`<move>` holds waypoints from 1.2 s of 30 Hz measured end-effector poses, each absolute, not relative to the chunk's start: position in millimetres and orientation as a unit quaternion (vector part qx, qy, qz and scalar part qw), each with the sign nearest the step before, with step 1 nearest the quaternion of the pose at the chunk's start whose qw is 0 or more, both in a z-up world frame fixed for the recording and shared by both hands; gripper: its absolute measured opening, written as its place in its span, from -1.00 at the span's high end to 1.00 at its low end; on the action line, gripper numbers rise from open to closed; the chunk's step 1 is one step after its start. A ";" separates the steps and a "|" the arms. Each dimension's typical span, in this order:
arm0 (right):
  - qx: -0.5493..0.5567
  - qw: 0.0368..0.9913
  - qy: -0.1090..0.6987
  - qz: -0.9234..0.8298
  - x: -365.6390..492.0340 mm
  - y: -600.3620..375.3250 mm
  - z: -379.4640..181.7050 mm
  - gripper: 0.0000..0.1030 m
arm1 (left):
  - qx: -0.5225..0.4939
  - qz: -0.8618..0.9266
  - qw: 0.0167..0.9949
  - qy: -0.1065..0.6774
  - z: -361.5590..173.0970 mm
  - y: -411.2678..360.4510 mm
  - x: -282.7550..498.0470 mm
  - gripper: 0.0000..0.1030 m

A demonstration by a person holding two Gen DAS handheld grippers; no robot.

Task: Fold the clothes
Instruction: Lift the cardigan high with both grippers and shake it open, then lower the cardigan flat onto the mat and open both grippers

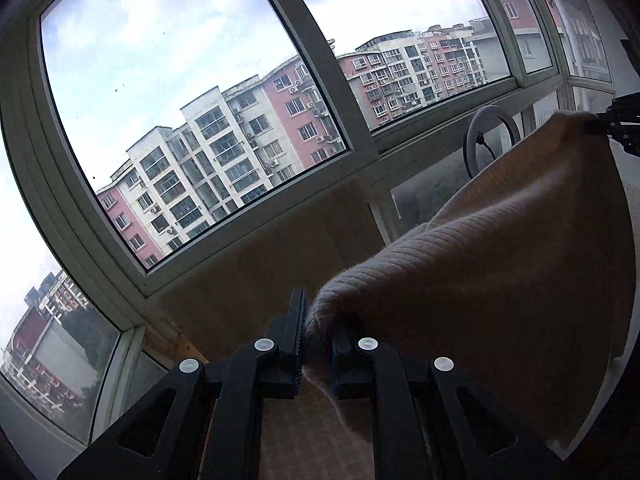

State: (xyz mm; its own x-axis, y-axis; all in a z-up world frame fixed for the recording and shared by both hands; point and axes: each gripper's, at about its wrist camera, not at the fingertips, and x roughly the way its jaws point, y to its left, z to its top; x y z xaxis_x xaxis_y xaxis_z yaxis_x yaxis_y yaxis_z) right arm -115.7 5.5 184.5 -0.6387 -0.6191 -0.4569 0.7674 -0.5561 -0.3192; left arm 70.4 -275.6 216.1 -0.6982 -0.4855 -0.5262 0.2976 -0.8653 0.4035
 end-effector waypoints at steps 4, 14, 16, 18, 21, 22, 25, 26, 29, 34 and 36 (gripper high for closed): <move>0.248 0.401 0.262 -0.842 -205.5 -56.5 79.8 0.89 | 0.426 -0.875 0.197 -0.117 102.2 -312.3 -20.9 0.72; 0.479 0.369 0.243 -0.758 -247.1 -21.1 -158.2 0.17 | 0.590 -0.796 0.131 0.033 -134.0 -308.0 -11.8 0.39; 0.507 0.369 0.216 -0.748 -228.0 10.0 -176.3 0.02 | 0.598 -0.790 0.110 0.080 -152.9 -282.5 13.1 0.30; 0.533 0.369 0.188 -0.738 -209.2 40.3 -194.1 0.02 | 0.603 -0.782 0.089 0.126 -172.4 -259.0 28.3 0.30; 0.549 0.361 0.165 -0.736 -191.5 57.2 -213.3 0.02 | 0.609 -0.772 0.084 0.159 -200.7 -231.3 34.4 0.15; 0.553 0.359 0.163 -0.734 -187.3 59.4 -219.9 0.02 | 0.610 -0.771 0.085 0.162 -208.0 -224.2 34.4 0.07; 0.568 0.361 0.151 -0.724 -175.2 64.7 -236.1 0.02 | 0.610 -0.772 0.091 0.154 -219.9 -209.4 32.0 0.02; 0.570 0.365 0.147 -0.722 -171.3 66.2 -238.4 0.02 | 0.610 -0.772 0.091 0.154 -222.2 -206.6 31.6 0.02; 0.570 0.372 0.138 -0.720 -159.0 73.8 -236.0 0.02 | 0.603 -0.776 0.087 0.165 -220.7 -208.2 31.6 0.37; 0.556 0.373 0.123 -0.732 -144.5 101.1 -207.1 0.02 | 0.593 -0.785 0.092 0.154 -205.1 -206.4 37.8 0.81; 0.546 0.373 0.107 -0.742 -141.9 115.5 -187.5 0.02 | 0.585 -0.792 0.091 0.150 -191.6 -204.0 45.4 0.81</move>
State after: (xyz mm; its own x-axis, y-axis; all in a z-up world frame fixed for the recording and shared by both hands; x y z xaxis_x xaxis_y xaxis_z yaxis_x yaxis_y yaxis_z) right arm -141.9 115.5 -187.5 -0.1245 -0.4377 -0.8905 0.6707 -0.6985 0.2496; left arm 45.4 -204.0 -191.6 -0.2999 0.0324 -0.9534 0.3195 -0.9383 -0.1324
